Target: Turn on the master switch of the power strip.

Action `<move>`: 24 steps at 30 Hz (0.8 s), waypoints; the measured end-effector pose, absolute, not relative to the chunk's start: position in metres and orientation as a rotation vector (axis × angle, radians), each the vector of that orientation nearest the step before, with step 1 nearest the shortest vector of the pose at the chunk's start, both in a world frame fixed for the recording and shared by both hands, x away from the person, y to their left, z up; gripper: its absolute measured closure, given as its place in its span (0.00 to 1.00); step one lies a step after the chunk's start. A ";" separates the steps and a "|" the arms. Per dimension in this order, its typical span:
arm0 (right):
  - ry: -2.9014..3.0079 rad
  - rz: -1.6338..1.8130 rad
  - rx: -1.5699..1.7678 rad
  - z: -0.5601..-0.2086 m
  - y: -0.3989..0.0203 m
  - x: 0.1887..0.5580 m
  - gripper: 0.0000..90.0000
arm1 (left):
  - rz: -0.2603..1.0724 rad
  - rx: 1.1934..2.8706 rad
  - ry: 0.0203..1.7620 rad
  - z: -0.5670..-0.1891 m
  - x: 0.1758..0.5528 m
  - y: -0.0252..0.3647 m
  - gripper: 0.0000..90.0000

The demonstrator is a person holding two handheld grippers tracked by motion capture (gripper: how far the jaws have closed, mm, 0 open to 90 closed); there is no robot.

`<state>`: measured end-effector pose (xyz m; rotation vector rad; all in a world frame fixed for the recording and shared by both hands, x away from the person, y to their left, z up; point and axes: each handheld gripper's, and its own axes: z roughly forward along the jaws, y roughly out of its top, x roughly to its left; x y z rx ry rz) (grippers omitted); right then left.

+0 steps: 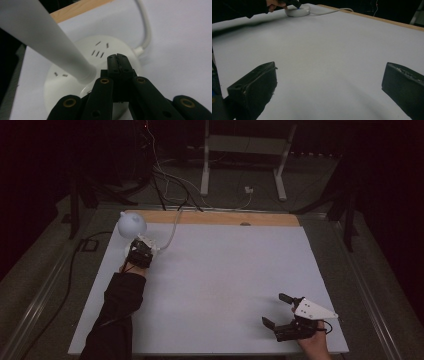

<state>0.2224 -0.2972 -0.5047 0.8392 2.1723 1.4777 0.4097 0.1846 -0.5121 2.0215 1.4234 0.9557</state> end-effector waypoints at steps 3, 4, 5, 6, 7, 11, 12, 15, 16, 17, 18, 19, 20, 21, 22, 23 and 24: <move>2.169 1.480 0.844 -0.505 -0.298 0.223 0.00 | 0.923 2.003 1.420 -0.511 0.408 0.187 1.00; 2.169 1.480 0.843 -0.505 -0.298 0.223 0.00 | 0.919 1.999 1.420 -0.510 0.408 0.187 1.00; 2.167 1.481 0.844 -0.505 -0.299 0.223 0.00 | 0.920 2.002 1.416 -0.509 0.407 0.187 1.00; 2.168 1.481 0.843 -0.505 -0.299 0.223 0.00 | 0.913 1.981 1.418 -0.507 0.406 0.187 1.00; 2.168 1.481 0.843 -0.505 -0.299 0.223 0.00 | 0.902 1.973 1.416 -0.505 0.405 0.187 1.00; 2.171 1.478 0.844 -0.505 -0.298 0.223 0.00 | 0.917 1.954 1.402 -0.493 0.402 0.186 1.00; 2.170 1.478 0.843 -0.505 -0.298 0.223 0.00 | 0.918 1.948 1.399 -0.490 0.402 0.185 1.00; 2.171 1.479 0.843 -0.505 -0.298 0.223 0.00 | 0.911 1.937 1.395 -0.481 0.400 0.186 1.00; 2.171 1.479 0.843 -0.505 -0.298 0.223 0.00 | 0.899 1.924 1.398 -0.478 0.399 0.187 1.00; 2.170 1.478 0.843 -0.505 -0.298 0.223 0.00 | 0.889 1.918 1.399 -0.475 0.398 0.187 1.00; 2.171 1.478 0.843 -0.505 -0.298 0.223 0.00 | 0.887 1.916 1.400 -0.473 0.397 0.188 1.00; 2.172 1.476 0.842 -0.505 -0.298 0.223 0.00 | 0.877 1.911 1.398 -0.471 0.396 0.188 1.00; 2.173 1.474 0.840 -0.505 -0.298 0.223 0.00 | 0.862 1.906 1.399 -0.469 0.396 0.189 1.00; 2.174 1.473 0.840 -0.505 -0.298 0.223 0.00 | 0.848 1.899 1.398 -0.467 0.396 0.190 1.00; 2.174 1.473 0.840 -0.505 -0.298 0.223 0.00 | 0.834 1.892 1.397 -0.465 0.395 0.190 1.00; 2.174 1.473 0.840 -0.505 -0.298 0.223 0.00 | 0.814 1.886 1.397 -0.464 0.394 0.191 1.00; 2.173 1.473 0.841 -0.504 -0.298 0.222 0.00 | 0.803 1.883 1.400 -0.462 0.393 0.191 1.00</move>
